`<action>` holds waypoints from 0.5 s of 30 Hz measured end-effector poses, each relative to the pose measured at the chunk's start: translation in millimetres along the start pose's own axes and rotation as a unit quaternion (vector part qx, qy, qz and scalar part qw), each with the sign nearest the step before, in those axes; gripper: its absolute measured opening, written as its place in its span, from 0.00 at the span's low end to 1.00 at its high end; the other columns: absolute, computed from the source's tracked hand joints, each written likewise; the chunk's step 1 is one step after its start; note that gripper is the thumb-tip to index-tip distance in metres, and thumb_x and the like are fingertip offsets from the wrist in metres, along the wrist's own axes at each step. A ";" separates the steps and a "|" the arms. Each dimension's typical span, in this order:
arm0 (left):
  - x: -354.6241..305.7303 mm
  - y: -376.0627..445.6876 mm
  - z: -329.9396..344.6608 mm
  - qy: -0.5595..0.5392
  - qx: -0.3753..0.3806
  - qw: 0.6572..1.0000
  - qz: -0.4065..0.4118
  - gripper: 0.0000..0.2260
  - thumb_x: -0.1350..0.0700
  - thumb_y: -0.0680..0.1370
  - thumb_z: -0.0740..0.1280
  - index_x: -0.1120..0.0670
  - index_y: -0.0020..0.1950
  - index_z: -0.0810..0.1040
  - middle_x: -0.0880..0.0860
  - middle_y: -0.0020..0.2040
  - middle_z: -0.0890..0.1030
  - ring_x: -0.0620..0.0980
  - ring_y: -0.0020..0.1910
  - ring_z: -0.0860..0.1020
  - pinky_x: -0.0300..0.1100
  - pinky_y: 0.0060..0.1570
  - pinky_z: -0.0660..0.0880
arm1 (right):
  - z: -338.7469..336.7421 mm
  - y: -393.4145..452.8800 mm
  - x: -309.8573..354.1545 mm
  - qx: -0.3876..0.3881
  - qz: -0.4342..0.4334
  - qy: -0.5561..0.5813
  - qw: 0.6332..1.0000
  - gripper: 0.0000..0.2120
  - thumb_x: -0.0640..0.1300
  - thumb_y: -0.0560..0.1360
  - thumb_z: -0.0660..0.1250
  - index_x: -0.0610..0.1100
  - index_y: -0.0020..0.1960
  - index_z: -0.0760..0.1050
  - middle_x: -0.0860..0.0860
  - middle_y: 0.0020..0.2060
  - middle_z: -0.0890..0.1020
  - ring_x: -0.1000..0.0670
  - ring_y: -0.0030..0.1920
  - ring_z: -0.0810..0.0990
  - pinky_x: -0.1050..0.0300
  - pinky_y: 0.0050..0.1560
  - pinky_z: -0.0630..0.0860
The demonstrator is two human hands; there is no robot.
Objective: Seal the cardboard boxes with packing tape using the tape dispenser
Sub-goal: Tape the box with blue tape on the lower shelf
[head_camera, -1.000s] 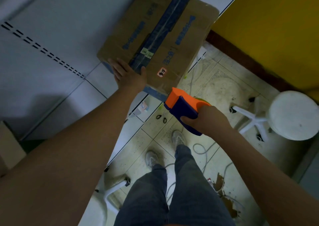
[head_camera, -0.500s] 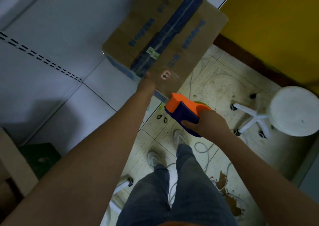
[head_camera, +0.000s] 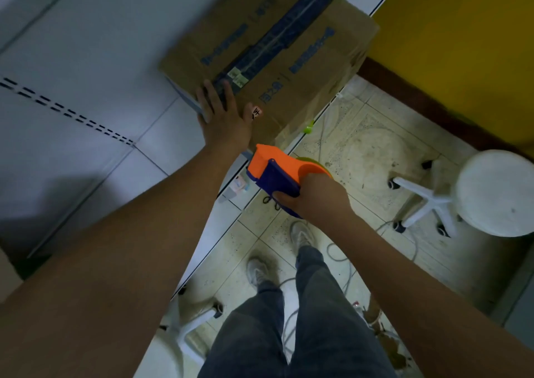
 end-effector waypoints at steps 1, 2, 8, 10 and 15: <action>1.5 3.9 3.9 0.001 0.001 1.000 0.003 0.33 0.38 0.83 0.47 0.55 0.82 0.42 0.63 0.80 0.39 0.62 0.79 0.38 0.60 0.76 0.46 | 0.6 0.1 -0.5 -0.002 -0.002 0.005 1.000 0.25 0.67 0.73 0.64 0.48 0.35 0.62 0.51 0.28 0.70 0.52 0.27 0.70 0.60 0.28 0.63; 2.3 8.2 5.8 -0.001 0.001 1.000 -0.001 0.33 0.38 0.84 0.47 0.55 0.82 0.43 0.63 0.80 0.39 0.63 0.79 0.38 0.60 0.76 0.47 | 0.1 -1.0 -1.7 -0.007 -0.005 0.007 1.000 0.25 0.67 0.73 0.64 0.48 0.35 0.62 0.51 0.28 0.70 0.52 0.27 0.70 0.60 0.28 0.64; 3.1 14.6 -1.2 0.011 0.019 1.000 0.006 0.33 0.38 0.83 0.47 0.54 0.82 0.42 0.64 0.80 0.38 0.63 0.79 0.38 0.60 0.76 0.48 | -16.6 -15.6 -10.6 0.007 -0.016 -0.045 0.999 0.24 0.67 0.74 0.62 0.49 0.34 0.60 0.52 0.27 0.68 0.55 0.27 0.68 0.60 0.27 0.62; 3.0 16.4 -1.2 0.012 0.034 0.999 0.003 0.33 0.37 0.83 0.47 0.54 0.82 0.41 0.64 0.80 0.37 0.64 0.79 0.37 0.61 0.76 0.48 | -21.2 -19.3 -14.7 0.010 -0.009 -0.048 0.999 0.25 0.67 0.74 0.63 0.49 0.34 0.60 0.52 0.28 0.68 0.55 0.27 0.67 0.60 0.27 0.61; 2.7 21.1 -6.8 0.019 0.058 0.998 0.001 0.35 0.36 0.83 0.47 0.54 0.81 0.39 0.64 0.79 0.35 0.64 0.78 0.35 0.61 0.76 0.49 | -21.3 -26.0 -12.6 0.018 0.000 -0.041 0.999 0.24 0.67 0.74 0.62 0.49 0.36 0.59 0.52 0.28 0.68 0.55 0.27 0.68 0.60 0.27 0.62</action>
Point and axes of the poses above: each hand's wrist, its own y-axis towards the middle knuckle, its own z-axis out of the palm, x = y × z, the point moved 1 cm from there along y, towards the middle knuckle
